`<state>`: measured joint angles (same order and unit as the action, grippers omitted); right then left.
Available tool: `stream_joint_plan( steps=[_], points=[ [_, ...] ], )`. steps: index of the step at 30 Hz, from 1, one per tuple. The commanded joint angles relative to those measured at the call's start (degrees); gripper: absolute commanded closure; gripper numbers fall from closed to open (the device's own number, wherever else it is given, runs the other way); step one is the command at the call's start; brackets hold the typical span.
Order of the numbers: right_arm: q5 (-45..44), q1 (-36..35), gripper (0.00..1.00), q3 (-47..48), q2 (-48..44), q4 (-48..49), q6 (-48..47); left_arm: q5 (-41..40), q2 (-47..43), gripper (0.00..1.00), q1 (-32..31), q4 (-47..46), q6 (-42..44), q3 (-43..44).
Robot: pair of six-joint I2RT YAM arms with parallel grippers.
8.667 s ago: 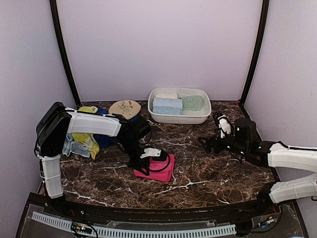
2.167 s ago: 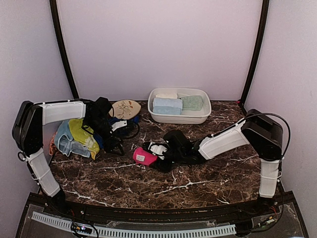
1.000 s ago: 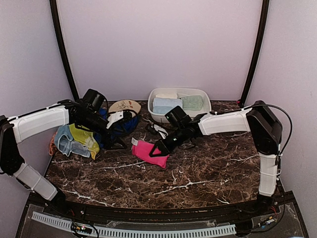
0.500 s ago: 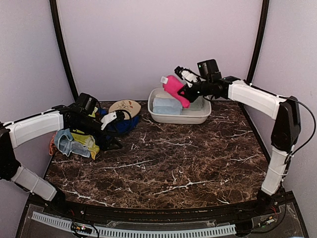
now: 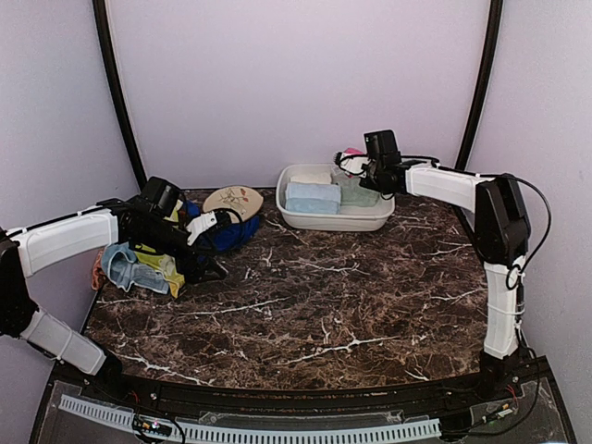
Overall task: Roll the towels
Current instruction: Place the towel in the storage box.
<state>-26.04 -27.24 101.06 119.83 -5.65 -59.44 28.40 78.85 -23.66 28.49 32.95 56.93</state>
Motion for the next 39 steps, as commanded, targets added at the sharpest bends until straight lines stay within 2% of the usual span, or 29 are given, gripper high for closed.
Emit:
stream_joint_plan(
  steps=[1, 13, 27, 34, 37, 38, 39],
  points=[
    [-2.1, 1.9, 1.00, 0.5, 0.8, 5.0, -11.1, -0.8, 0.4, 0.07, 0.3, 1.6, -1.3, 1.6],
    [6.8, 3.4, 1.00, 2.4, 6.6, 2.0, -14.2, -1.7, 2.5, 0.07, 0.4, 1.7, -1.2, 4.0],
    [11.6, 4.4, 1.00, 5.4, 12.6, -0.6, -13.9, -2.6, 4.1, 0.07, 0.5, 1.8, -1.7, 5.3],
    [12.0, 5.0, 1.00, 5.1, 16.3, 4.4, -12.5, -2.9, 4.6, 0.08, 0.6, 2.1, -1.8, 5.8],
    [13.0, 5.0, 0.80, 5.1, 17.3, 5.0, -10.7, -3.1, 5.4, 0.08, 0.6, 2.1, -2.0, 6.0],
    [12.8, 5.0, 0.60, 4.8, 17.5, 5.6, -10.3, -3.1, 5.6, 0.08, 0.6, 2.2, -2.2, 6.1],
    [12.2, 5.0, 0.19, 4.5, 17.7, 6.1, -10.1, -3.0, 5.8, 0.08, 0.6, 2.4, -2.3, 6.2]
  ],
)
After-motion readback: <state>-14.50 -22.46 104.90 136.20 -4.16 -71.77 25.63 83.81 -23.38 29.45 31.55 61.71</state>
